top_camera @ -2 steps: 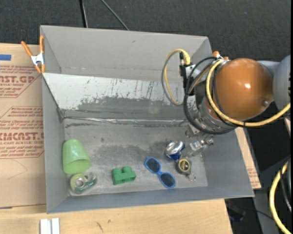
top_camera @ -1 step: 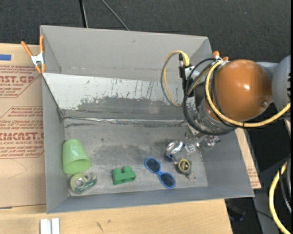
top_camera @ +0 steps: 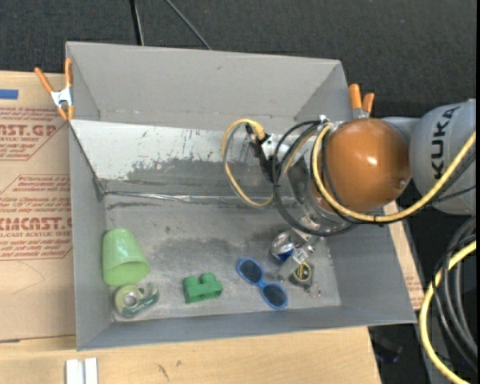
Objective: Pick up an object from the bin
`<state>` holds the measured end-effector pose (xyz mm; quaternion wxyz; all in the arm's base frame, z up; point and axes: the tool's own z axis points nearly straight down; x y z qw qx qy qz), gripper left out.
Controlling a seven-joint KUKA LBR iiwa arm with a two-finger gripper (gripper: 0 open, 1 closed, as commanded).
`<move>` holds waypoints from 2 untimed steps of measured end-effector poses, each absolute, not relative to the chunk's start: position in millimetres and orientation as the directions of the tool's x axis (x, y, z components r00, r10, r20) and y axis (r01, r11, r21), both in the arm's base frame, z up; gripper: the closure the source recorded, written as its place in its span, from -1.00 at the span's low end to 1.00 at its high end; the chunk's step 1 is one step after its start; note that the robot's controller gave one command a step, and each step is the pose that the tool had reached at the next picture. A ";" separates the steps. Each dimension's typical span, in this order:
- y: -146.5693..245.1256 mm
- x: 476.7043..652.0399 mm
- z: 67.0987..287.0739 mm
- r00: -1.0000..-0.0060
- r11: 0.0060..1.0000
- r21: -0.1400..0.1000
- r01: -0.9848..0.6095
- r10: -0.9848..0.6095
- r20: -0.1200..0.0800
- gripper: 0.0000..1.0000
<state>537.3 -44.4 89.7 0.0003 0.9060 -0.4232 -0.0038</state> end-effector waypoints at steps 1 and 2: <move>-43.1 558.4 68.4 0.608 -0.608 -0.002 -0.794 -0.794 -0.005 -1.00; -43.3 557.9 69.2 0.608 -0.608 -0.001 -0.794 -0.794 -0.005 1.00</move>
Offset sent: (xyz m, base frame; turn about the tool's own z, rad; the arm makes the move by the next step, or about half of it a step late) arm 0.0211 -0.0009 -0.0197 0.0405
